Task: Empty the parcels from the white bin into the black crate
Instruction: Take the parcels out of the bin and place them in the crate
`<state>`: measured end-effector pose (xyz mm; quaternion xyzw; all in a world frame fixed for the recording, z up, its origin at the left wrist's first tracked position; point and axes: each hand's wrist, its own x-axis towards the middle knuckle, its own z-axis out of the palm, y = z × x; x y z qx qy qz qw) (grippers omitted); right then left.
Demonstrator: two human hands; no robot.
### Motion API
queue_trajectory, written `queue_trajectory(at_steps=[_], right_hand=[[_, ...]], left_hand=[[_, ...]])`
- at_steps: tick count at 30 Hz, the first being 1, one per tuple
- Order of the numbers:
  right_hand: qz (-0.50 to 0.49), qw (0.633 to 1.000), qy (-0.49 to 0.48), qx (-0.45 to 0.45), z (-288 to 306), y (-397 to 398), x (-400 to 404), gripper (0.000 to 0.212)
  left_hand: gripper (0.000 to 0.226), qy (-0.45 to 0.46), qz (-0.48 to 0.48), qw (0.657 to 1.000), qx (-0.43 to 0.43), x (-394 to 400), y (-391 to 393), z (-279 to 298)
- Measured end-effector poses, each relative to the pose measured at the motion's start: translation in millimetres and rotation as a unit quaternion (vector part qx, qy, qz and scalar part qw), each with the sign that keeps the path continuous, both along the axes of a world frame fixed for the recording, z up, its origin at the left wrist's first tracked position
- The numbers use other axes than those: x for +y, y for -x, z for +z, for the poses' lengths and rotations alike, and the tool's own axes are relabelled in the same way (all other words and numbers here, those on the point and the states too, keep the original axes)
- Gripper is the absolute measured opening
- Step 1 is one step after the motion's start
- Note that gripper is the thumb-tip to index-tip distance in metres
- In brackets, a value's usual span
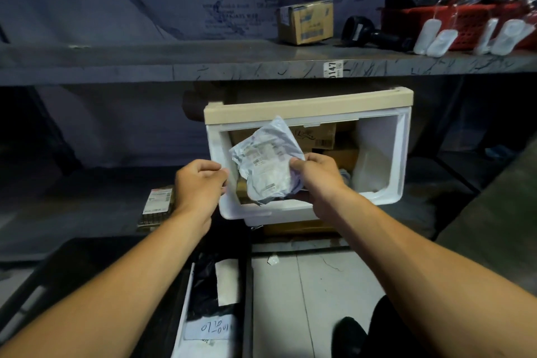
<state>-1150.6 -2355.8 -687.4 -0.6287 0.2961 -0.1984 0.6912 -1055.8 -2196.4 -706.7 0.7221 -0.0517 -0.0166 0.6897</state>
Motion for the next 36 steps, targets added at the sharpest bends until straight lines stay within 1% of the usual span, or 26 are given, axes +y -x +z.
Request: queue_trajectory(at_steps=[2,3,5,6,7,8,10,12,13,15,16,17,18,19,20,21,22,23,24,26,28,29,31,32,34,36], right_hand=[[0.015,0.999,0.032,-0.004,1.0,3.1,6.0,0.021],[0.030,0.998,0.051,-0.011,1.7,4.2,11.1,0.024],[0.078,0.992,0.096,-0.030,0.5,4.3,22.6,0.022],[0.111,0.987,0.111,-0.039,-0.1,3.9,29.0,0.016],[0.147,0.980,0.124,-0.043,-1.3,3.1,34.1,0.011],[0.177,0.974,0.135,-0.043,-2.4,2.6,37.7,0.008],[0.205,0.968,0.139,-0.028,-4.1,0.3,38.9,0.005],[0.178,0.975,0.129,-0.021,-4.2,-1.3,34.6,0.011],[0.149,0.979,0.138,-0.015,-3.2,-0.8,30.9,0.015],[0.085,0.983,0.164,0.014,-2.1,0.6,20.4,0.025],[0.064,0.986,0.154,0.027,-2.8,1.7,15.1,0.033],[0.060,0.988,0.135,0.040,-2.6,3.5,11.4,0.041],[0.072,0.991,0.101,0.046,-2.4,4.4,8.1,0.045],[0.097,0.992,0.072,0.048,-1.7,5.0,7.2,0.039],[0.134,0.988,0.055,0.045,-2.8,4.0,7.0,0.021],[0.156,0.985,0.053,0.043,-1.7,5.0,10.6,0.010],[0.162,0.984,0.064,0.034,-2.2,4.2,12.8,0.028],[0.149,0.986,0.073,0.026,-3.2,2.4,14.4,0.037],[0.123,0.989,0.082,0.013,-3.8,0.5,15.2,0.038],[0.073,0.993,0.090,-0.001,-4.4,-0.2,15.7,0.033],[0.033,0.994,0.103,-0.005,-6.0,-1.0,13.3,0.033],[0.021,0.993,0.116,-0.009,-7.1,-2.1,12.7,0.033],[0.020,0.990,0.140,-0.018,-5.7,-1.5,17.6,0.031],[0.033,0.988,0.149,-0.028,-4.5,-0.9,23.5,0.029],[0.081,0.986,0.132,-0.053,-3.9,-1.7,38.8,0.023],[0.120,0.985,0.107,-0.056,-2.0,-1.7,51.6,0.023]], left_hand=[[0.008,0.000,-0.046,0.999,-0.006,-4.7,9.4,3.8],[0.007,0.020,-0.093,0.995,0.013,-7.7,16.7,7.8],[0.019,0.069,-0.190,0.976,0.082,-14.7,28.2,13.8],[0.025,0.091,-0.215,0.966,0.114,-18.0,32.0,15.5],[0.026,0.106,-0.214,0.962,0.131,-20.7,33.7,15.6],[0.024,0.112,-0.191,0.966,0.135,-22.4,33.5,14.7],[0.016,0.109,-0.119,0.978,0.132,-20.6,27.8,10.7],[0.016,0.124,-0.077,0.978,0.148,-14.1,18.8,7.5],[0.016,0.130,-0.078,0.976,0.158,-10.2,14.5,6.3],[0.015,0.136,-0.097,0.971,0.173,-3.0,8.6,6.2],[0.016,0.140,-0.113,0.968,0.177,-1.0,7.5,7.3],[0.018,0.142,-0.129,0.965,0.181,0.6,6.7,8.4],[0.021,0.145,-0.145,0.961,0.183,1.9,7.0,9.7],[0.022,0.148,-0.158,0.959,0.184,2.8,7.8,10.6],[0.023,0.149,-0.165,0.958,0.183,3.3,7.9,10.3],[0.022,0.146,-0.164,0.959,0.180,3.0,8.1,9.6],[0.021,0.137,-0.150,0.964,0.174,2.0,7.9,8.4],[0.019,0.121,-0.127,0.971,0.161,0.9,8.5,8.0],[0.015,0.094,-0.096,0.981,0.136,-0.4,8.0,5.8],[0.012,0.004,-0.025,0.998,0.059,-1.0,6.4,1.0],[0.022,-0.067,0.011,0.998,-0.011,0.9,7.8,-2.0],[0.025,-0.075,-0.001,0.997,-0.030,1.6,9.3,-2.2],[0.024,-0.057,-0.073,0.995,-0.031,0.2,16.6,1.1],[0.026,-0.048,-0.121,0.991,-0.016,-2.3,21.1,2.7],[0.038,-0.009,-0.206,0.978,0.034,-7.8,32.3,4.5],[0.052,0.060,-0.236,0.966,0.090,-10.6,38.3,3.6]])
